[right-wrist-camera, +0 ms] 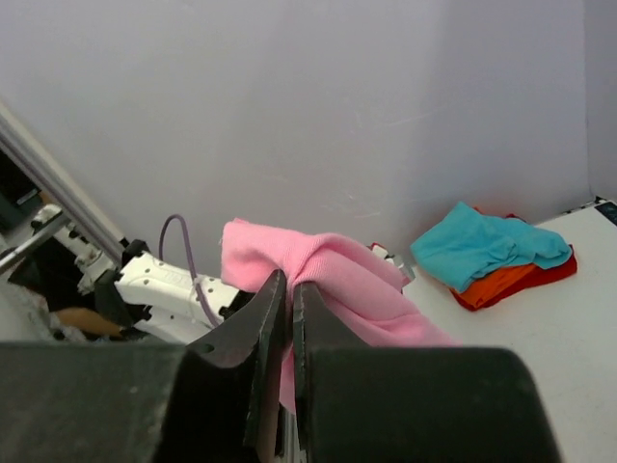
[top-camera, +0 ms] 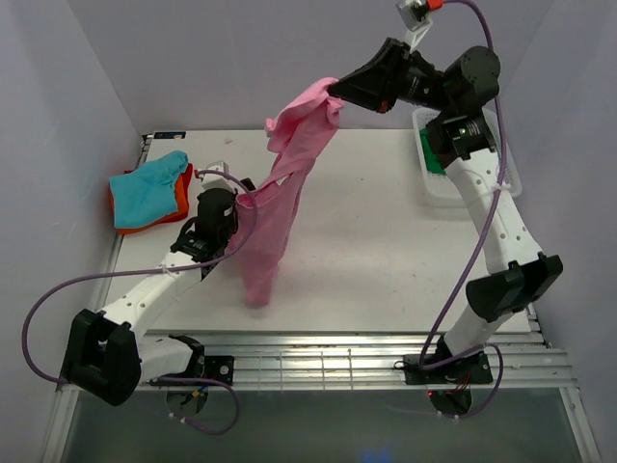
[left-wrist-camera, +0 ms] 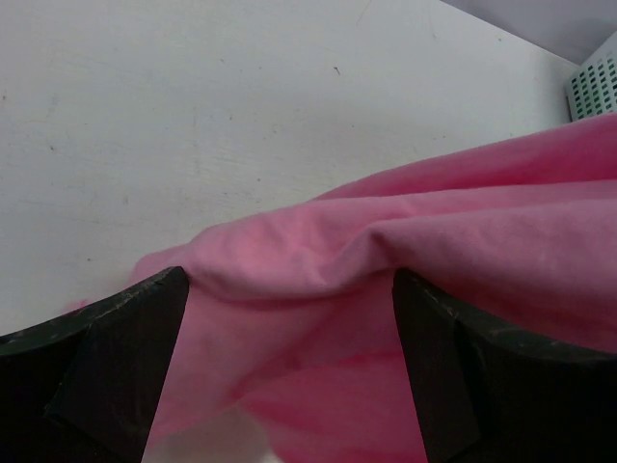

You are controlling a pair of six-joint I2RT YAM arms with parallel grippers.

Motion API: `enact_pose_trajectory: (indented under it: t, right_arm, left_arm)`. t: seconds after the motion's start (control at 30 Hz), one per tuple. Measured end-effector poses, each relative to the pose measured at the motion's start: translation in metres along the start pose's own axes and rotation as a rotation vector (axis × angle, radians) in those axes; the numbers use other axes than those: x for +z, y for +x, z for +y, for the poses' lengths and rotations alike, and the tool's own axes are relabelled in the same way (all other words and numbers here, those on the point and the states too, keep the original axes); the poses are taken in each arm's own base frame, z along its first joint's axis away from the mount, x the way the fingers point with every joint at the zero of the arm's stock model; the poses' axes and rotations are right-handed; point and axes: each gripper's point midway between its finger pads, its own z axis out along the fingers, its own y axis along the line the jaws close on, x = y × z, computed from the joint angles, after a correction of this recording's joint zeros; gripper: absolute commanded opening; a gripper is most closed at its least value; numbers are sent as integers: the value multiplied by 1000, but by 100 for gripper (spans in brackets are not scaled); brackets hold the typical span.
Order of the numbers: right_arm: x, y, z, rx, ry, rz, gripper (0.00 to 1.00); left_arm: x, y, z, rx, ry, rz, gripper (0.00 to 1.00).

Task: Fold and stack the t-shirts
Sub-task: Move the tshirt to the center of the board

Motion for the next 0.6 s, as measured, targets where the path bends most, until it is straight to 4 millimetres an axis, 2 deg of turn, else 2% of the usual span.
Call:
enact_pose_trajectory:
  t: [0.07, 0.13, 0.23, 0.33, 0.43, 0.5, 0.57, 0.6]
  right_arm:
    - [-10, 19, -6, 21, 61, 2, 8]
    - [-24, 43, -21, 37, 168, 1, 8]
    - [-56, 88, -60, 64, 395, -1, 8]
    - [-109, 148, -119, 117, 704, 39, 8]
    - [-167, 212, -164, 187, 994, 128, 8]
    - [-211, 256, -181, 234, 1190, 213, 8]
    - [-247, 289, -186, 259, 1342, 289, 8]
    - [-264, 301, -186, 265, 1407, 328, 37]
  left_arm:
    - [-2, -1, 0, -6, 2, -4, 98]
    - [-3, -1, 0, -7, 3, -7, 98]
    - [-4, 0, 2, -4, -1, -3, 98]
    - [-5, 4, 5, 11, -11, 13, 98]
    - [-5, 7, 7, 24, -19, 27, 98]
    - [-6, 9, 8, 30, -21, 33, 98]
    - [-6, 10, 8, 35, -21, 38, 98]
    - [-6, 10, 8, 36, -20, 40, 98]
